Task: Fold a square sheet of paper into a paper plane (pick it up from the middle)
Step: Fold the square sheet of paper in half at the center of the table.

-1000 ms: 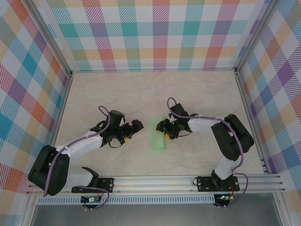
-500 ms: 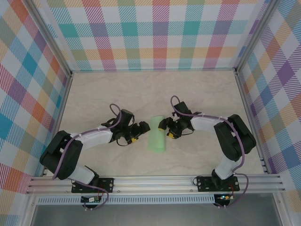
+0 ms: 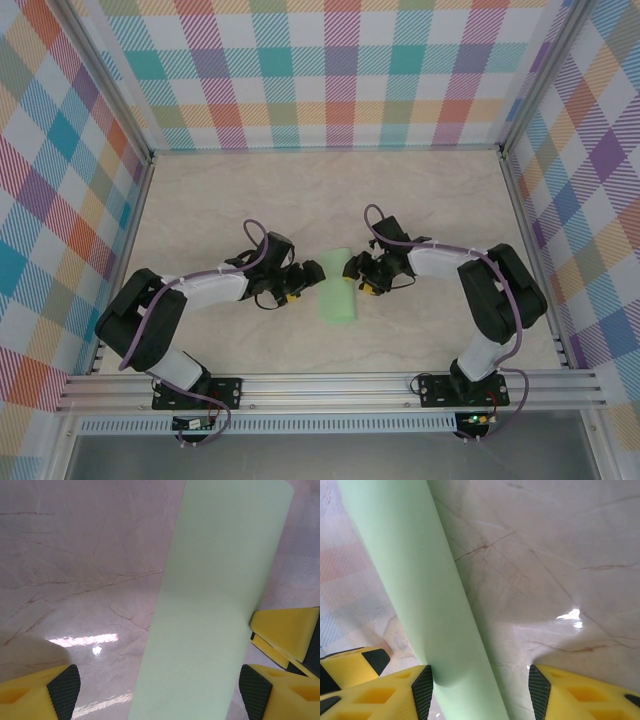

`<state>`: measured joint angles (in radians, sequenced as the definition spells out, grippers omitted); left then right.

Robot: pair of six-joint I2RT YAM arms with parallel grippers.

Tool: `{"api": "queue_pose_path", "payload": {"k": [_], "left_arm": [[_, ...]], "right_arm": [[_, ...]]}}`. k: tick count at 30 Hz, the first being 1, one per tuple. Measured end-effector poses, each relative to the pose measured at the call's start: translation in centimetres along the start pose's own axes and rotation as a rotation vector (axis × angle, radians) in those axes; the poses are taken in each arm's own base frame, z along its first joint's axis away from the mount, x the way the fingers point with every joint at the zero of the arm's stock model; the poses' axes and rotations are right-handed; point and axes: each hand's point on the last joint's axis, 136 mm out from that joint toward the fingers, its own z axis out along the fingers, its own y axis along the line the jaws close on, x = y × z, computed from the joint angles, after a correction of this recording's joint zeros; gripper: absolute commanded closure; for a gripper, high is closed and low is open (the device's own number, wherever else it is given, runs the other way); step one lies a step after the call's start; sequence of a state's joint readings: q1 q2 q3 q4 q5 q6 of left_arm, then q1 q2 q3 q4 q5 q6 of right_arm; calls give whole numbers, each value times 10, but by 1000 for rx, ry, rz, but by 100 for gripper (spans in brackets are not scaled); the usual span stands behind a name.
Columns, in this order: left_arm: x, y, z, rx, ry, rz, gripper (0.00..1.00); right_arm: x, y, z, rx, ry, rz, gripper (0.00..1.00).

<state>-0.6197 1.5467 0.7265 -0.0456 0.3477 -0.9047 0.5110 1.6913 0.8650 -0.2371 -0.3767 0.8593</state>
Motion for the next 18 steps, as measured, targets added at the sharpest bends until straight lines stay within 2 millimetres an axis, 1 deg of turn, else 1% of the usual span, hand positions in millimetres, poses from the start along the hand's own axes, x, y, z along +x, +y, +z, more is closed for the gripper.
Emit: {"api": "queue_pose_path", "payload": {"k": [2, 7, 11, 15, 18], "left_arm": [[0, 0, 1, -1, 1, 0, 17], [-1, 1, 3, -6, 4, -2, 20], [-2, 0, 5, -9, 6, -3, 20], [-2, 0, 5, -9, 6, -2, 20], [-2, 0, 5, -9, 6, -2, 20]], "right_arm": [[-1, 1, -4, -7, -2, -7, 38], [2, 18, -17, -75, 0, -57, 31], [6, 28, -18, -108, 20, -100, 29], [11, 35, -14, -101, 49, -142, 31], [11, 35, -6, -71, 70, -157, 38]]}}
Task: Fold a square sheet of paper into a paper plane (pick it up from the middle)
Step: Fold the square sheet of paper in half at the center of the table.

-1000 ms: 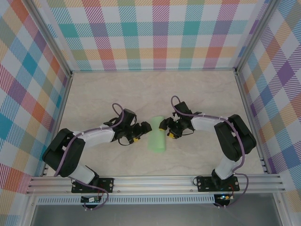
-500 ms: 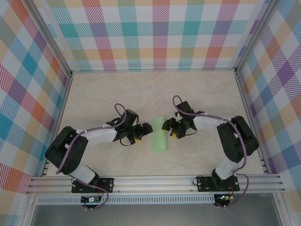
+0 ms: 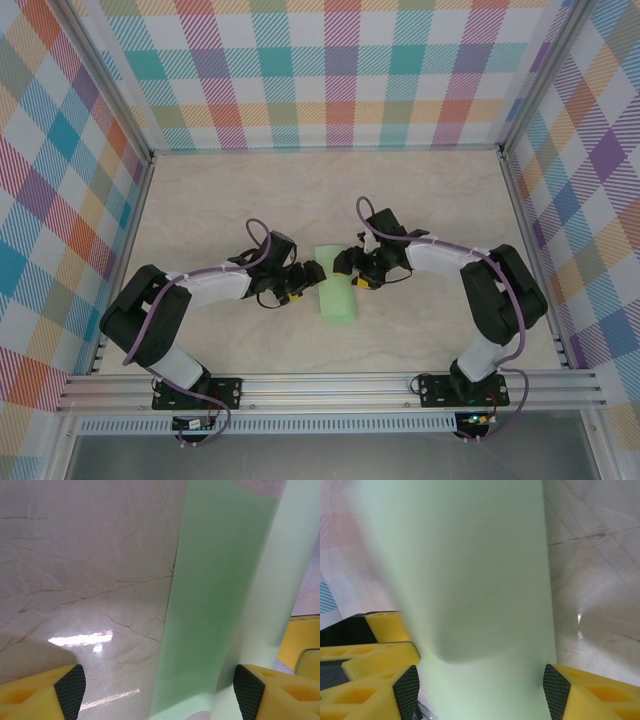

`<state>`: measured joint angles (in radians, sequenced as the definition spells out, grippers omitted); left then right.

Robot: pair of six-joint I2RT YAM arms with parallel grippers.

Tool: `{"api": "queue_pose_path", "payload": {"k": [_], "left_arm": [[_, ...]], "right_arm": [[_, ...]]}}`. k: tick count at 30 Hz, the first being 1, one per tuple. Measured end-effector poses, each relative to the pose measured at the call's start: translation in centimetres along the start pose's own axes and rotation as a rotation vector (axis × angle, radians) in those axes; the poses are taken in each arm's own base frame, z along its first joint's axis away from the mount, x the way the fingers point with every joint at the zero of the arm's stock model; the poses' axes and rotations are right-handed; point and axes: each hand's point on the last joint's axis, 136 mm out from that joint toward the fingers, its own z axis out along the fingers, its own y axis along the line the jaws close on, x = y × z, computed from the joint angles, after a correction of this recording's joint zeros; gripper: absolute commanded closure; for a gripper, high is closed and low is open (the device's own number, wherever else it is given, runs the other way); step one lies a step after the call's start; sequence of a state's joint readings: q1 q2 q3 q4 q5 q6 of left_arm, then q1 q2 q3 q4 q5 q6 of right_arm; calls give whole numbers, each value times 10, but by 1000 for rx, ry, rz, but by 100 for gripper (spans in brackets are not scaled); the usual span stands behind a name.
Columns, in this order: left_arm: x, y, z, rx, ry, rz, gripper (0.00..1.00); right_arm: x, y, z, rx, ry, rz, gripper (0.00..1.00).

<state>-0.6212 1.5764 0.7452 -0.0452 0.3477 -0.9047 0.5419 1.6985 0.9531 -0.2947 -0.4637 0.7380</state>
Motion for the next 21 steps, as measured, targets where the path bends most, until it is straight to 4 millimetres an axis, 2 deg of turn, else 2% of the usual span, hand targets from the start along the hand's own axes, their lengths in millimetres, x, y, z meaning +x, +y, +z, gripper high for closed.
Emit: {"api": "queue_pose_path", "payload": {"k": [6, 11, 21], "left_arm": [[0, -3, 0, 7, 1, 4, 25], [2, -13, 0, 35, 4, 22, 33], [9, -25, -4, 62, 2, 22, 28]], "right_arm": [[6, -19, 5, 91, 24, 1, 41], [5, -24, 5, 113, 13, 8, 43], [7, -33, 5, 120, -8, 103, 42]]}}
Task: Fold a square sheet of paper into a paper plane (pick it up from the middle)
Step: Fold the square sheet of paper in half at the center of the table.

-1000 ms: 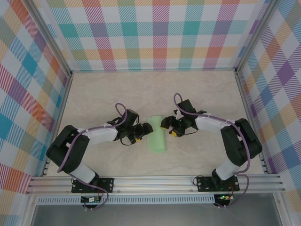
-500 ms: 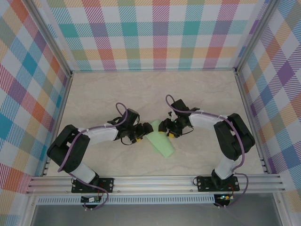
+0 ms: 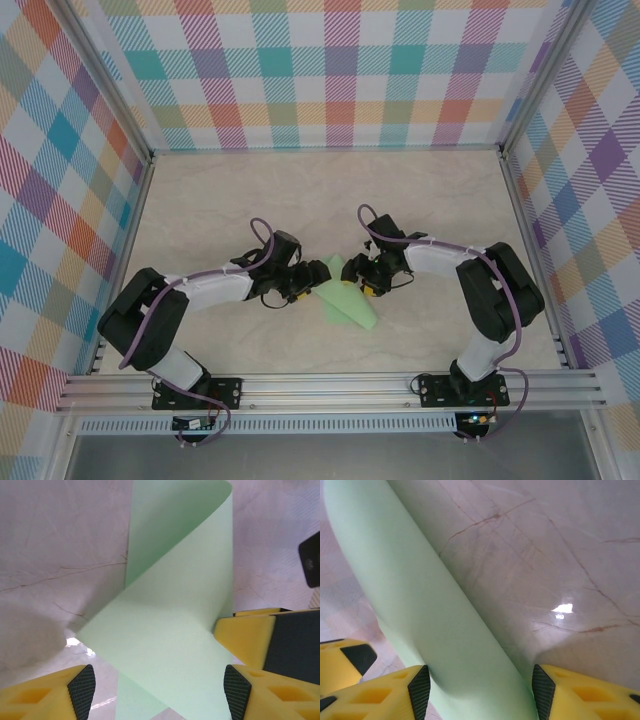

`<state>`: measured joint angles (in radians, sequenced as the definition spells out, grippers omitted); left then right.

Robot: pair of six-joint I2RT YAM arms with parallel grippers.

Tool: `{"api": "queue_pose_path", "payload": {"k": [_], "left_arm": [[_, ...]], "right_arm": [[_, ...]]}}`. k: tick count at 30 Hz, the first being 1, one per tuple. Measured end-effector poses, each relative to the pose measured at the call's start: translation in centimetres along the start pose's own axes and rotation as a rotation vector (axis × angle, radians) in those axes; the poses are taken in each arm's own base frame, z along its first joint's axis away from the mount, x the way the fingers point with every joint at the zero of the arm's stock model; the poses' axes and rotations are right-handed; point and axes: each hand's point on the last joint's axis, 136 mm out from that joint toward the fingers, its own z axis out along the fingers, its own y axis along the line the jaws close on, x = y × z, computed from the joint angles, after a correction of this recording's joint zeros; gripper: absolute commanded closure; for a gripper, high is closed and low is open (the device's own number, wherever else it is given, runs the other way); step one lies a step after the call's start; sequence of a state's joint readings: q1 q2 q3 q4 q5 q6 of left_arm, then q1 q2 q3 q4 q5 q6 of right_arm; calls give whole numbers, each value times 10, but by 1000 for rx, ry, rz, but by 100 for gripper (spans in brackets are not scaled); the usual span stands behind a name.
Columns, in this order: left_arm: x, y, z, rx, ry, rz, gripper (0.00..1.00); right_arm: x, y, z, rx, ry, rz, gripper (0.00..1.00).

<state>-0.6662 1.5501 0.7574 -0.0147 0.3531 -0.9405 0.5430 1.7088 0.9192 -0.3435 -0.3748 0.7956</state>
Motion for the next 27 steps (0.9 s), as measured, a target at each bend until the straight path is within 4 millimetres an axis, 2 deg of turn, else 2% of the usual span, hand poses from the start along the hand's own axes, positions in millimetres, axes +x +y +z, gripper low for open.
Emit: {"api": "queue_pose_path", "payload": {"k": [4, 10, 15, 18, 27], "left_arm": [[3, -14, -4, 39, -12, 4, 29], [18, -26, -3, 53, -20, 8, 28], [28, -16, -3, 44, -34, -29, 27], [29, -10, -2, 33, -40, -47, 31], [25, -14, 12, 59, -45, -71, 44]], "right_arm": [[0, -1, 1, -10, -9, 50, 41], [-6, 1, 0, -19, -39, 104, 41], [-8, -2, -1, -20, -57, 151, 41], [-9, -3, -3, -18, -73, 170, 40], [-10, -2, -5, -31, -90, 208, 40]]}}
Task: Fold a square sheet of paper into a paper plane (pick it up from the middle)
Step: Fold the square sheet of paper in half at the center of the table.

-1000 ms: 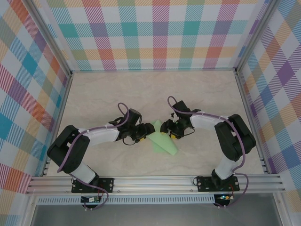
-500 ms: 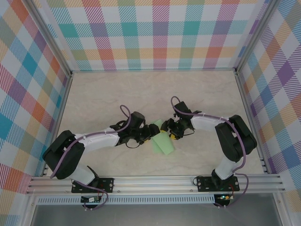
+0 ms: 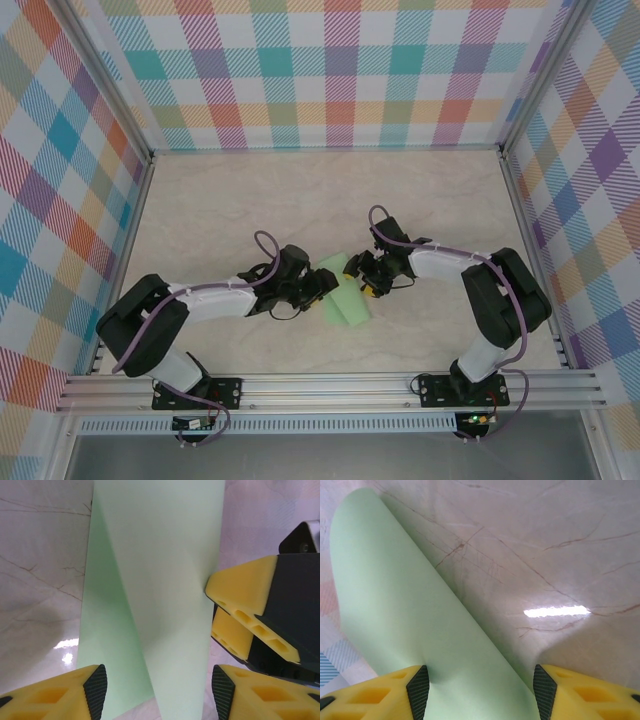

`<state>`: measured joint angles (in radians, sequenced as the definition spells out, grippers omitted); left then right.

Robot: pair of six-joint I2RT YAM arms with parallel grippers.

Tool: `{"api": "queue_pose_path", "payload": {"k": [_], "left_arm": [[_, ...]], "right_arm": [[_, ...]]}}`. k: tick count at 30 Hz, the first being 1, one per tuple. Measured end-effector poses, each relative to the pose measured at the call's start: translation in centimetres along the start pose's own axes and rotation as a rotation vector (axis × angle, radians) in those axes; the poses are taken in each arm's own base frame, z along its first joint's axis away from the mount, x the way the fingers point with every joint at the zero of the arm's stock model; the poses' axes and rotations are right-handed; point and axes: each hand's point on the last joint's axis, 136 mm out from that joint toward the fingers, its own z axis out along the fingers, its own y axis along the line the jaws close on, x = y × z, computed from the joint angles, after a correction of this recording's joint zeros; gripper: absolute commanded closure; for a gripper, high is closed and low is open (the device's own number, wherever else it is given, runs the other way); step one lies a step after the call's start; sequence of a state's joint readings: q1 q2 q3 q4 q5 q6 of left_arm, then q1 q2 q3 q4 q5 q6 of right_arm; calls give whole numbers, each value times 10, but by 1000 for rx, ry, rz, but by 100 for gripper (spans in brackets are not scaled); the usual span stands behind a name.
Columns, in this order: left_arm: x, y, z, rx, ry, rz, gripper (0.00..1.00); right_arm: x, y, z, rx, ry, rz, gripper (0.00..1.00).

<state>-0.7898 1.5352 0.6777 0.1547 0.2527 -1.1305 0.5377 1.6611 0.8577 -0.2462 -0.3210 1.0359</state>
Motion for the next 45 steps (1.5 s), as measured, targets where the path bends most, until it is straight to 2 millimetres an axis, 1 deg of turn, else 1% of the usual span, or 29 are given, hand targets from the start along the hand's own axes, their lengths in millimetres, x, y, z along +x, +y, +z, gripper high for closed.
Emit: {"api": "queue_pose_path", "payload": {"k": [2, 7, 9, 10, 12, 17, 19, 23, 25, 27, 32, 35, 40, 42, 45], "left_arm": [[0, 2, 4, -4, 5, -6, 47], [1, 2, 14, 1, 19, -9, 60], [1, 0, 16, 9, 19, -11, 76], [1, -1, 16, 11, 18, -11, 82], [0, -2, 16, 12, 16, -7, 85], [-2, 1, 14, -15, 5, 24, 96], [-3, 3, 11, -30, 2, 42, 98], [-11, 2, 5, -41, -8, 85, 99], [-17, 1, 3, -43, -7, 106, 99], [-24, -3, 0, -39, -6, 128, 98], [-39, -15, -1, -34, 14, 191, 98], [-39, -18, 2, -33, 42, 215, 98], [-32, -5, 8, -69, 88, 217, 98], [-31, -3, 8, -75, 97, 212, 98], [-32, 1, 7, -85, 105, 206, 98]], "right_arm": [[0, 0, 0, -1, 0, 3, 40], [0, 0, 0, -2, -1, 3, 40], [0, 0, 0, -2, -1, 3, 40], [0, 0, 0, -3, -1, 2, 40], [0, 0, 0, -3, -2, 2, 39], [0, 1, -4, -6, -5, -25, 35], [-1, 5, -12, -22, -14, -59, 33], [-5, 17, -33, -83, -35, -146, 33], [-5, 21, -40, -111, -29, -194, 34], [-3, 21, -42, -122, -13, -233, 35], [11, 18, -38, -133, 69, -311, 37], [14, 16, -31, -133, 113, -323, 37], [10, 11, -19, -90, 149, -328, 36], [8, 11, -17, -82, 151, -332, 34], [7, 11, -16, -78, 152, -343, 35]]}}
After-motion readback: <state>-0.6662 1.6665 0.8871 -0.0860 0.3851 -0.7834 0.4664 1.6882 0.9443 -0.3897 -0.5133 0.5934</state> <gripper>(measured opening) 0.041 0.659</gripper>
